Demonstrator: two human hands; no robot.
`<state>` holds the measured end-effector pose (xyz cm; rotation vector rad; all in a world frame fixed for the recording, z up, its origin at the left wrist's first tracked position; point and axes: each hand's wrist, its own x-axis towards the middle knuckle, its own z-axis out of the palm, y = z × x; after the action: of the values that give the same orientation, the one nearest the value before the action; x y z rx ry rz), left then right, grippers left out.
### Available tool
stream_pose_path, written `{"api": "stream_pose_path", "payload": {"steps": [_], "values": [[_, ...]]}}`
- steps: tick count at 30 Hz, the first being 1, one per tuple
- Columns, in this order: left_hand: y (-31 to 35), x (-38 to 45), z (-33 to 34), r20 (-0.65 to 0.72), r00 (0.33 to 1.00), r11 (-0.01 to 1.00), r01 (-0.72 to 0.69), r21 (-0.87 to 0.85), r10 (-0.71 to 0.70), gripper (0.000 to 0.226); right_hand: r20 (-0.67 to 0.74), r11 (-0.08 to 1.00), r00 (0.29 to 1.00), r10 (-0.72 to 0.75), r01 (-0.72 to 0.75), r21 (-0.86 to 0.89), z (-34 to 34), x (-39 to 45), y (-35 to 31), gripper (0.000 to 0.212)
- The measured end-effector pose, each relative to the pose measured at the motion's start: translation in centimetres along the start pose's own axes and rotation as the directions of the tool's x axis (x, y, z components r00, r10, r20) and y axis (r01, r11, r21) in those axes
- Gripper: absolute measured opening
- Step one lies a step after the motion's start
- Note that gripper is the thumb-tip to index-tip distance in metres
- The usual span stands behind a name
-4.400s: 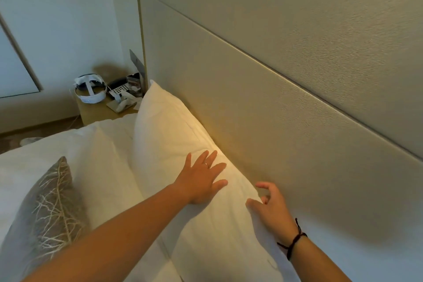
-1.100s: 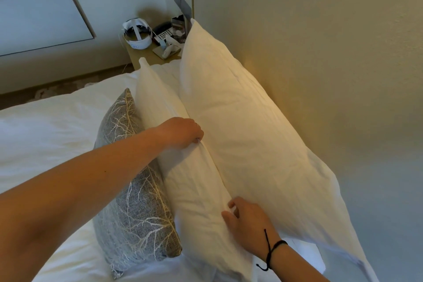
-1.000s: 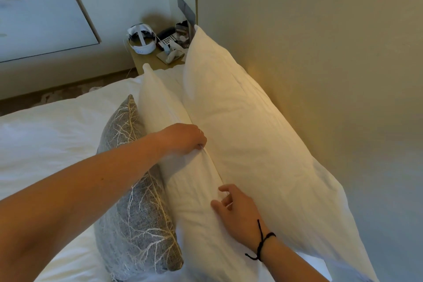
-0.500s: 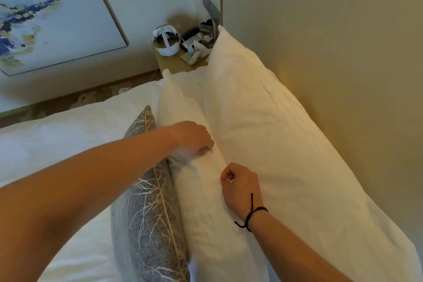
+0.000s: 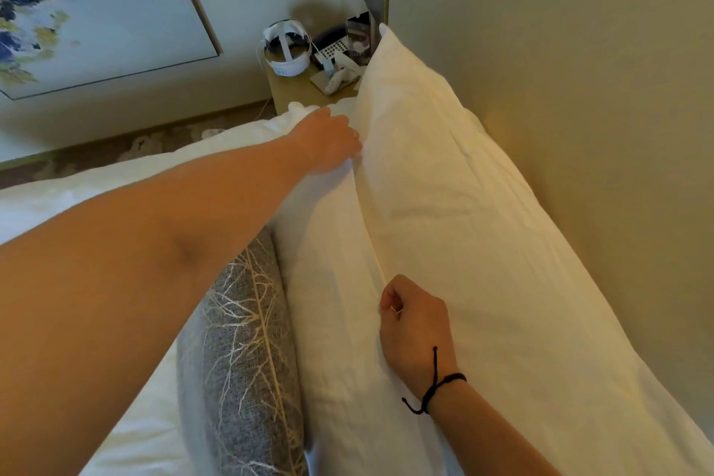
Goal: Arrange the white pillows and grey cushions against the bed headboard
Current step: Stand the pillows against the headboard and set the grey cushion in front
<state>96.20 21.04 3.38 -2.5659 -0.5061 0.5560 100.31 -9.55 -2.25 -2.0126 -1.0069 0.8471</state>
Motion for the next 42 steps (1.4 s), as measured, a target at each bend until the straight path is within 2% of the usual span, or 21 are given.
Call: {"api": "stream_pose_path", "payload": {"steps": [2,5,8,12,15,18,23,26,28,31,36,38,40,42], "values": [[1.0,0.9,-0.3,-0.064,0.998,0.999,0.023,-0.033,-0.025,0.026,-0.008,1.000,1.000,0.003,-0.003,-0.012,-0.4,0.0,0.1,0.026],[2.7,0.9,0.3,-0.023,0.992,0.984,0.119,-0.131,-0.123,0.026,0.032,0.992,1.000,0.001,0.003,-0.125,-0.5,-0.2,0.2,0.023],[3.4,0.1,1.3,-0.008,0.966,0.944,0.250,-0.216,-0.258,0.036,0.056,0.973,0.998,-0.004,0.017,-0.230,-0.2,-0.3,0.1,0.023],[3.4,-1.6,2.2,0.059,0.930,0.859,0.358,-0.367,-0.363,0.053,0.021,0.976,1.000,0.007,-0.002,-0.216,0.3,-0.6,0.1,0.024],[4.4,-3.4,2.6,0.063,0.947,0.821,0.306,-0.482,-0.316,0.050,0.007,0.984,1.000,-0.009,0.010,-0.180,0.1,-1.3,0.2,0.021],[7.0,-5.7,2.7,0.024,0.980,0.811,0.175,-0.558,-0.195,0.043,0.022,0.992,1.000,-0.019,0.021,-0.121,-0.4,-2.7,0.5,0.012],[11.0,-8.7,3.2,0.033,0.993,0.873,-0.081,-0.481,0.110,0.039,0.104,0.992,0.994,0.040,-0.026,-0.126,-1.2,-6.3,2.2,0.015],[11.8,-9.4,2.0,0.005,0.977,0.873,-0.188,-0.450,0.213,0.036,0.099,0.986,0.991,0.086,-0.070,-0.153,-1.8,-8.4,3.0,0.020],[12.2,-9.6,0.8,0.002,0.968,0.860,-0.221,-0.460,0.250,0.026,0.083,0.983,0.992,0.099,-0.084,-0.163,-2.2,-9.7,3.3,0.023],[12.4,-9.9,-0.9,0.004,0.962,0.847,-0.237,-0.475,0.272,0.015,0.077,0.978,0.992,0.096,-0.080,-0.191,-2.7,-11.4,3.5,0.025],[13.0,-10.6,-2.1,0.090,0.951,0.901,-0.247,-0.356,0.296,0.035,0.056,0.970,0.998,0.042,-0.027,-0.242,-4.2,-13.1,4.0,0.021],[13.7,-10.9,-2.2,0.102,0.954,0.923,-0.240,-0.302,0.282,0.036,0.033,0.958,0.999,0.021,-0.011,-0.285,-4.4,-13.4,4.2,0.022],[14.1,-11.2,-2.3,0.025,0.977,0.925,-0.190,-0.329,0.210,0.035,0.046,0.914,0.999,0.009,0.010,-0.406,-4.1,-13.5,4.4,0.022],[14.2,-11.9,-2.4,-0.085,0.993,0.910,-0.108,-0.400,0.080,0.035,0.100,0.858,0.995,0.022,0.032,-0.513,-3.5,-13.4,4.5,0.019]]}}
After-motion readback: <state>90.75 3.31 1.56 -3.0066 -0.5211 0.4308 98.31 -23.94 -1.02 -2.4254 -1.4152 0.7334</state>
